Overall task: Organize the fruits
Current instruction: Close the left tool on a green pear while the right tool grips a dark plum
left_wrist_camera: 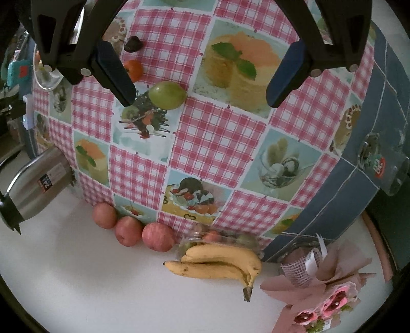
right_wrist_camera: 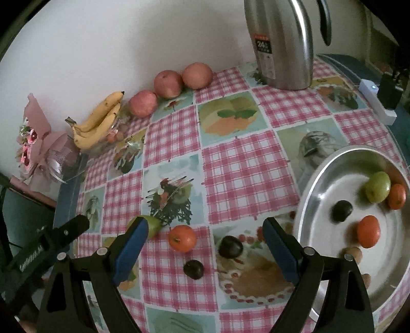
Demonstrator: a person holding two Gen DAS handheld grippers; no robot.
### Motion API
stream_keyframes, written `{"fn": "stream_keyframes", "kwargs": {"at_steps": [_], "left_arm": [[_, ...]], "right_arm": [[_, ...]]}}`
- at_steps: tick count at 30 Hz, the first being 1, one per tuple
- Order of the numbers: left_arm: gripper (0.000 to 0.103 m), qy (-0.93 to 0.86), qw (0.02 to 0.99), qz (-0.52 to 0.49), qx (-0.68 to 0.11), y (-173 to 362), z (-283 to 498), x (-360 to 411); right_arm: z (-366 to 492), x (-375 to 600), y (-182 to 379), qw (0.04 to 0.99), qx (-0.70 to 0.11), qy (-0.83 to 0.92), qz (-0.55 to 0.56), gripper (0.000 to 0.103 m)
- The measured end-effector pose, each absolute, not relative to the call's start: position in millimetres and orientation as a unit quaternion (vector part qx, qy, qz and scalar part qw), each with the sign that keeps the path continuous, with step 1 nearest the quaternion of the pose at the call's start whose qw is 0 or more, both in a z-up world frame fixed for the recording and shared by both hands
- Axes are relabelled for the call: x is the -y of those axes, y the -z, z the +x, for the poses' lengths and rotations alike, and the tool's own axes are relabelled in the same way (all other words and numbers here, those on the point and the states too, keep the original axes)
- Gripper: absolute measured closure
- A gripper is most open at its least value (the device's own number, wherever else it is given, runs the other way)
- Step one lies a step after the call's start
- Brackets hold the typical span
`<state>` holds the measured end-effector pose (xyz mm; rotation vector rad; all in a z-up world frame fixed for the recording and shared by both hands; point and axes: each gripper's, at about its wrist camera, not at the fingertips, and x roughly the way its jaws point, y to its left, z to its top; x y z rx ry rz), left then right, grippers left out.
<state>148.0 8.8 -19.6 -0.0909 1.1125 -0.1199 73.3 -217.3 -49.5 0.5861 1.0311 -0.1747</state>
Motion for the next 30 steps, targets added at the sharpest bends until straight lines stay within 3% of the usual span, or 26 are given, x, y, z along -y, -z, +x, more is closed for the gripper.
{"fn": "stream_keyframes", "kwargs": {"at_steps": [7, 11, 19, 23, 30], "left_arm": [[0.0, 0.056, 0.839, -0.051, -0.539, 29.8, 156.0, -5.1], [0.0, 0.057, 0.835, -0.047, -0.545, 36.2, 159.3, 1.0], [0.002, 0.088, 0.822, -0.03, -0.562, 62.2, 163.8, 28.4], [0.009, 0.1, 0.809, -0.002, -0.58, 84.6, 167.2, 45.7], [0.012, 0.104, 0.797, 0.022, -0.595, 104.0, 170.4, 54.9]], "right_arm": [[89.8, 213.7, 53.7, 0.823, -0.496, 0.086, 0.263, 0.013], [90.6, 213.0, 57.4, 0.821, -0.505, 0.09, 0.25, 0.026], [85.5, 218.4, 83.1, 0.796, -0.539, 0.096, 0.26, 0.038], [82.2, 217.5, 98.1, 0.779, -0.562, 0.1, 0.259, 0.042], [81.2, 212.3, 113.1, 0.765, -0.584, 0.096, 0.253, 0.051]]}}
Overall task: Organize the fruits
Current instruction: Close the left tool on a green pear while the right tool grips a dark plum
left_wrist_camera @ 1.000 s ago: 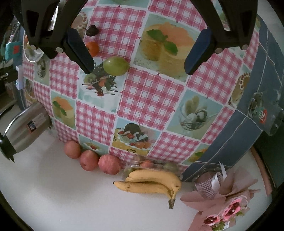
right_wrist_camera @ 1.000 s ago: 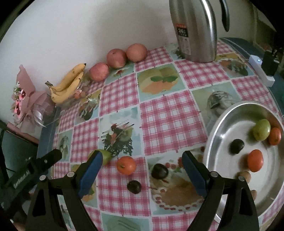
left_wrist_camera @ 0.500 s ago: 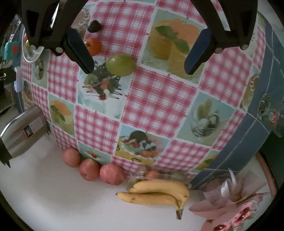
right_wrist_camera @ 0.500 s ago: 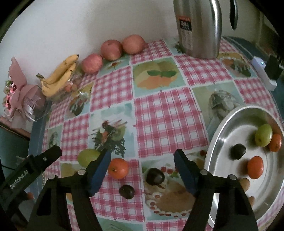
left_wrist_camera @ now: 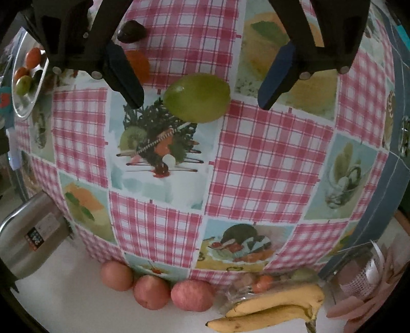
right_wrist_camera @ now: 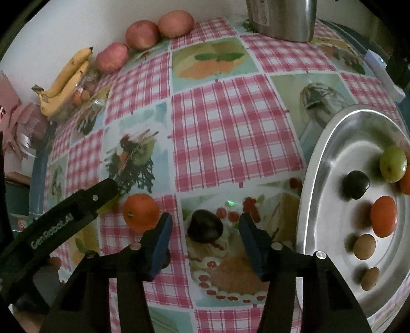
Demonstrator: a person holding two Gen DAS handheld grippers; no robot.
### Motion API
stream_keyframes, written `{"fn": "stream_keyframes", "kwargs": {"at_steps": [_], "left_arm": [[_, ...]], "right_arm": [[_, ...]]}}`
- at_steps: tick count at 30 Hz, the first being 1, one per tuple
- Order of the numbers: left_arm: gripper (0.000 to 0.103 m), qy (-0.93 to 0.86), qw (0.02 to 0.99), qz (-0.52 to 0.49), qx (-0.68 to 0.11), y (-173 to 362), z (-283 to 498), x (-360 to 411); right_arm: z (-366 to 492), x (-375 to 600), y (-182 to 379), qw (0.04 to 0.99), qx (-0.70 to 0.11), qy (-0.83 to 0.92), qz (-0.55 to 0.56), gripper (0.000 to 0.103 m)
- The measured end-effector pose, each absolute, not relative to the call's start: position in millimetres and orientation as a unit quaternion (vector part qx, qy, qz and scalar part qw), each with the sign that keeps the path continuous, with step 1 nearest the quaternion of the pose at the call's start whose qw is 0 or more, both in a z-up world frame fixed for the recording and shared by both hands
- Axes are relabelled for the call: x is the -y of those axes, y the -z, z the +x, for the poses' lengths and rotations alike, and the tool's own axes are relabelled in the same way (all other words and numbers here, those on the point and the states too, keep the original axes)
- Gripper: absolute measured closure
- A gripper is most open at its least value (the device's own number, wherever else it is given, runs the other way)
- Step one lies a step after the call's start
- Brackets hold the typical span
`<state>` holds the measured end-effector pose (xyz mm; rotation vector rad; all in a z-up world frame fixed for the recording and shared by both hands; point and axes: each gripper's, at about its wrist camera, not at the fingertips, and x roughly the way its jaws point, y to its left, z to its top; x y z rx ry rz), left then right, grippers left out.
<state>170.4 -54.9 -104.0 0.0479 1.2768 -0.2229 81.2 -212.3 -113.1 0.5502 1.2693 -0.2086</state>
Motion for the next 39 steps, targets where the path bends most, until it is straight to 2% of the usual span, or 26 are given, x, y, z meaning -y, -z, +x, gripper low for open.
{"fn": "stream_keyframes", "kwargs": {"at_steps": [6, 9, 10, 12, 20, 39], "left_arm": [[0.025, 0.105, 0.795, 0.023, -0.597, 108.8, 176.2, 54.5], [0.038, 0.111, 0.792, 0.02, -0.6, 110.1, 175.8, 54.9], [0.045, 0.112, 0.791, 0.02, -0.601, 110.2, 175.8, 55.8], [0.045, 0.113, 0.791, 0.022, -0.601, 109.5, 174.9, 57.7], [0.045, 0.1, 0.795, 0.016, -0.598, 102.4, 173.6, 51.3], [0.045, 0.108, 0.837, -0.014, -0.536, 28.5, 159.8, 35.6]], "right_arm": [[81.5, 210.1, 115.7, 0.764, -0.587, 0.091, 0.251, 0.058], [82.0, 211.0, 116.3, 0.763, -0.587, 0.09, 0.253, 0.065], [80.8, 210.9, 116.1, 0.763, -0.588, 0.087, 0.255, 0.069], [80.1, 212.5, 116.8, 0.761, -0.588, 0.082, 0.264, 0.073], [73.4, 216.6, 112.6, 0.761, -0.58, 0.08, 0.28, 0.074], [55.9, 226.7, 64.3, 0.798, -0.531, 0.087, 0.272, 0.074]]}}
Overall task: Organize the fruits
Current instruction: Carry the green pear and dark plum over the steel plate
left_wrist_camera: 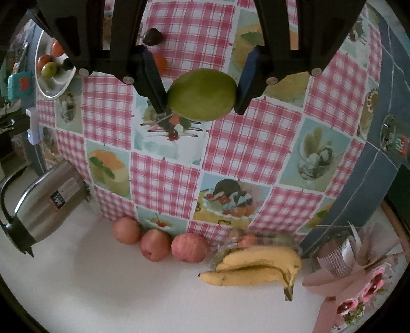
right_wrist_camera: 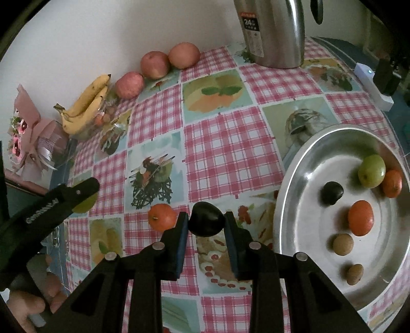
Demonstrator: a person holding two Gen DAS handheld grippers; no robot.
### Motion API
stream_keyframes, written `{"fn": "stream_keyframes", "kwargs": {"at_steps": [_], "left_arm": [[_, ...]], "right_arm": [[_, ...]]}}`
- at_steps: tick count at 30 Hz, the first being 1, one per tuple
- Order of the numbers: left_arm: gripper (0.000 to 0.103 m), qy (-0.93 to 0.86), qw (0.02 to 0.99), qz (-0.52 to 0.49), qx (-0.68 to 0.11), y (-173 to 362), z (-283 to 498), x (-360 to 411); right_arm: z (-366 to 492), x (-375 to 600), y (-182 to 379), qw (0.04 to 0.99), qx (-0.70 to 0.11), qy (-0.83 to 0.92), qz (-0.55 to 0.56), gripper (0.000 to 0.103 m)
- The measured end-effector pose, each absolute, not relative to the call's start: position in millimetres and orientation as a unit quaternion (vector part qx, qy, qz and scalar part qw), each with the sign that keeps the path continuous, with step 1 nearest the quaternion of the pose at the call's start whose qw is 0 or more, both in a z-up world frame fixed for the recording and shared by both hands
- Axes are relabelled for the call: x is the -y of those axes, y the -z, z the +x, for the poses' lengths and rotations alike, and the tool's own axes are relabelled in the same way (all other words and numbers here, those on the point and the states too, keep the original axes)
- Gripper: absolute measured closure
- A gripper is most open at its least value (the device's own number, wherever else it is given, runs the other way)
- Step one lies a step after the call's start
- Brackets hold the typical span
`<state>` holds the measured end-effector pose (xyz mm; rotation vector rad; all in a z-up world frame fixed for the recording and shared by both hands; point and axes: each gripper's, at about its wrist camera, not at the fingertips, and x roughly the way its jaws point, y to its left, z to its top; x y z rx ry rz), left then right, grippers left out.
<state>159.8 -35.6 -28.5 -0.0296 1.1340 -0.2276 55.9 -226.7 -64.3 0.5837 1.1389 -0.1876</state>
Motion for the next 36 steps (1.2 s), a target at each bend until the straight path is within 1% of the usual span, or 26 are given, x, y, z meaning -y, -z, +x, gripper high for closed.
{"fn": "stream_keyframes", "kwargs": {"at_steps": [12, 19, 28, 36], "left_arm": [[0.045, 0.12, 0.842, -0.02, -0.525, 15.6, 147.1, 40.7], [0.045, 0.135, 0.842, -0.011, -0.523, 10.9, 138.8, 55.2], [0.045, 0.21, 0.82, -0.002, -0.532, 8.4, 119.2, 102.1], [0.045, 0.251, 0.812, 0.053, -0.525, 4.8, 93.5, 152.7]], "right_arm": [[46.6, 246.0, 60.7, 0.799, -0.525, 0.113, 0.271, 0.074], [30.3, 285.7, 64.7, 0.786, -0.511, 0.152, 0.313, 0.074], [6.5, 329.5, 67.8, 0.772, -0.493, 0.204, 0.345, 0.074], [-17.5, 364.6, 65.6, 0.763, -0.469, 0.238, 0.376, 0.074]]}}
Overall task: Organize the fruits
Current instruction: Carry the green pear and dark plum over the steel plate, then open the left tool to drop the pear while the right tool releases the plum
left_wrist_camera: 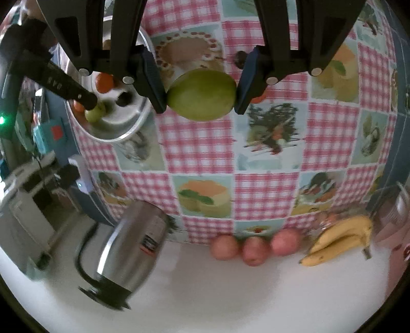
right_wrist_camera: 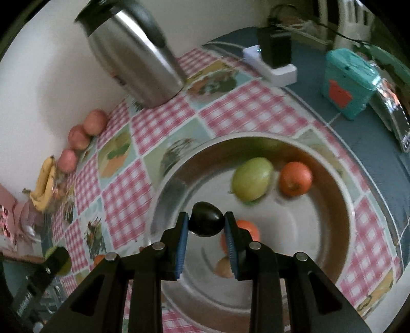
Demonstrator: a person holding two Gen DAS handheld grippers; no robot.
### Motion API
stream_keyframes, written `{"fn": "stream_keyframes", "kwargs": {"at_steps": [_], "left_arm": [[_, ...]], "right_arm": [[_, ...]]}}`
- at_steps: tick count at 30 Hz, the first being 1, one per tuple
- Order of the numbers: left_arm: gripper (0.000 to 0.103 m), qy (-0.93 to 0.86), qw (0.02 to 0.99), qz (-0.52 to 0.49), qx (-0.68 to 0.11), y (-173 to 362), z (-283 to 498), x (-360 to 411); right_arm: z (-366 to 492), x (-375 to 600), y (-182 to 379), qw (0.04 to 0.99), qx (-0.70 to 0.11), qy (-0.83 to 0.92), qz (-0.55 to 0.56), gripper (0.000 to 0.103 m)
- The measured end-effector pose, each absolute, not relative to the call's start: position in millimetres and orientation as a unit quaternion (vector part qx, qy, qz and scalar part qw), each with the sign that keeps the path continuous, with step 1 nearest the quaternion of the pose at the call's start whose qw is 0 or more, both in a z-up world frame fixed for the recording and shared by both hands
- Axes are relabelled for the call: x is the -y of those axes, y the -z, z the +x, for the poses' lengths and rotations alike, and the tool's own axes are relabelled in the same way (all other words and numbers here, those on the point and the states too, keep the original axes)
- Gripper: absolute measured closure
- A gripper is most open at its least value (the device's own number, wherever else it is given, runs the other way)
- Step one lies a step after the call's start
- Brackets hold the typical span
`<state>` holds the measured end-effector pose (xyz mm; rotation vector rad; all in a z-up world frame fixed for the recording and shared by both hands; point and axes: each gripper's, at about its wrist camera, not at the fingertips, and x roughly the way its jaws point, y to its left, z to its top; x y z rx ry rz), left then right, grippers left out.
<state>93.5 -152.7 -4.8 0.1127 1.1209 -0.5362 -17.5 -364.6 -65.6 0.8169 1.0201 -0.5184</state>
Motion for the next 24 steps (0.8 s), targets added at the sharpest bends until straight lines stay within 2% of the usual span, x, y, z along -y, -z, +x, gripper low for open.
{"fn": "stream_keyframes", "kwargs": {"at_steps": [10, 24], "left_arm": [[0.045, 0.295, 0.795, 0.095, -0.522, 10.3, 62.4, 195.9], [0.045, 0.319, 0.771, 0.178, -0.522, 33.6, 26.6, 242.8]], "right_arm": [[-51.2, 396.5, 58.6, 0.757, -0.44, 0.281, 0.393, 0.074], [-62.1, 403.5, 68.8, 0.744, -0.446, 0.291, 0.403, 0.073]]}}
